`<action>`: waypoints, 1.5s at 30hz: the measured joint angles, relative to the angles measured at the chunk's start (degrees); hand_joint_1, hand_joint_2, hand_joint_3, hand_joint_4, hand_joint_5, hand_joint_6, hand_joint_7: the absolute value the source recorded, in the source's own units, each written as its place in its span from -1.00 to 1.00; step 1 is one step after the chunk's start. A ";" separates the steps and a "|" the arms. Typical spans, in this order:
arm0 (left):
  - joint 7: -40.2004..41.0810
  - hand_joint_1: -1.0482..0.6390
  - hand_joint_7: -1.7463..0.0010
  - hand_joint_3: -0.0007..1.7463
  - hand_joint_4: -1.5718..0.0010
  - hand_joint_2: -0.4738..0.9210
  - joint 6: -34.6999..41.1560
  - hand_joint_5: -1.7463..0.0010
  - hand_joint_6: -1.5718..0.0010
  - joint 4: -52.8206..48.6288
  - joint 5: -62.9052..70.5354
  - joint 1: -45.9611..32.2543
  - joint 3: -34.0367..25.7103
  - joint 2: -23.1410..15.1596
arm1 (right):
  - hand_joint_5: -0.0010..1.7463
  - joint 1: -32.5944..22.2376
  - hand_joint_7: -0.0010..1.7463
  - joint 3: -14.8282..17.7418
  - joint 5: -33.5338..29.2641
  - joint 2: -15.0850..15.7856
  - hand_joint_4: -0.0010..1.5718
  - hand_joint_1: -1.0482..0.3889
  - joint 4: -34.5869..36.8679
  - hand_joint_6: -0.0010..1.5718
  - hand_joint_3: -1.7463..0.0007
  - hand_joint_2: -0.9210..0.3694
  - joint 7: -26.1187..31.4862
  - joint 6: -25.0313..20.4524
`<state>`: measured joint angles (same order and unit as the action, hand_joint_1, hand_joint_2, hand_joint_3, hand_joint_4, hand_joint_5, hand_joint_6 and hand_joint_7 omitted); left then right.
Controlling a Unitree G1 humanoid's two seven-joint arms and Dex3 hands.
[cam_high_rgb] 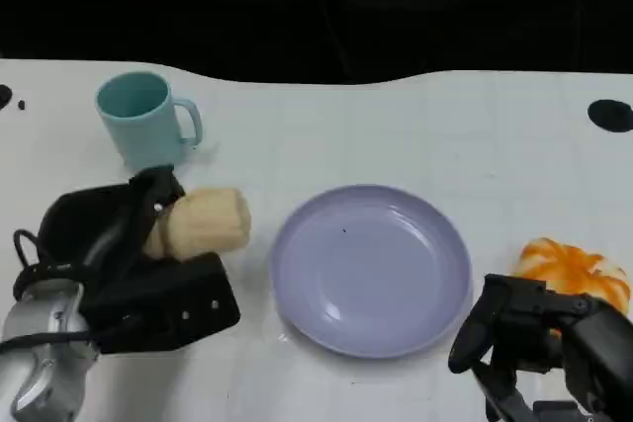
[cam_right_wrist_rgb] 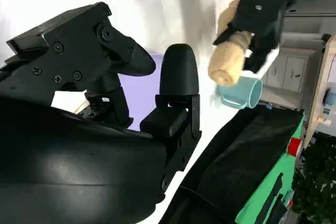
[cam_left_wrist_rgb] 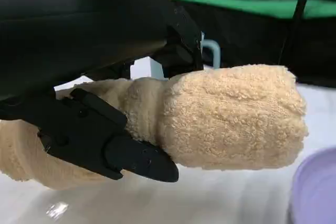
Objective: Grasp the towel on the left side of the plate with the left hand and place it into the plate.
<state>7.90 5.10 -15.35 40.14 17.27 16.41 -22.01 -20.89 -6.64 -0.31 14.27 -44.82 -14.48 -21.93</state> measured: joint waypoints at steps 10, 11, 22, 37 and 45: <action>-1.03 -0.02 -1.00 0.13 -0.13 0.43 0.27 -1.00 0.23 11.87 2.07 -0.33 1.99 2.63 | 0.91 -0.02 0.51 -0.04 -0.16 0.08 -0.01 0.28 -0.87 -0.09 -0.19 -0.44 0.00 -0.81; -1.43 -0.03 -1.00 0.13 -0.13 0.42 0.22 -1.00 0.23 12.39 2.17 -0.21 2.51 3.33 | 0.90 -0.02 0.51 -0.05 -0.27 0.11 -0.01 0.28 -0.89 -0.09 -0.19 -0.45 0.00 -0.81; -6.24 -0.04 -0.85 0.08 -0.18 0.40 0.61 -1.00 0.13 11.05 4.08 5.34 8.43 10.53 | 0.91 -0.22 0.51 -0.69 -1.02 0.24 -0.01 0.29 -1.78 -0.09 -0.20 -0.44 0.04 -1.53; -17.72 -0.09 0.55 -0.72 0.40 0.95 7.08 -0.49 0.22 8.01 3.19 6.90 13.52 17.47 | 0.91 -0.26 0.51 -1.01 -1.12 0.24 0.00 0.27 -1.84 -0.08 -0.22 -0.43 0.07 -1.62; -25.51 -0.52 1.00 -0.78 0.96 1.00 12.38 0.51 0.81 11.88 5.33 7.24 15.20 16.01 | 0.91 -0.29 0.51 -0.96 -1.09 0.23 0.00 0.29 -1.84 -0.08 -0.22 -0.43 0.07 -1.66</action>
<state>-17.61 17.47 -3.47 45.47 24.51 31.62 -6.00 -21.18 -7.60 -1.40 14.50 -46.66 -14.41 -23.60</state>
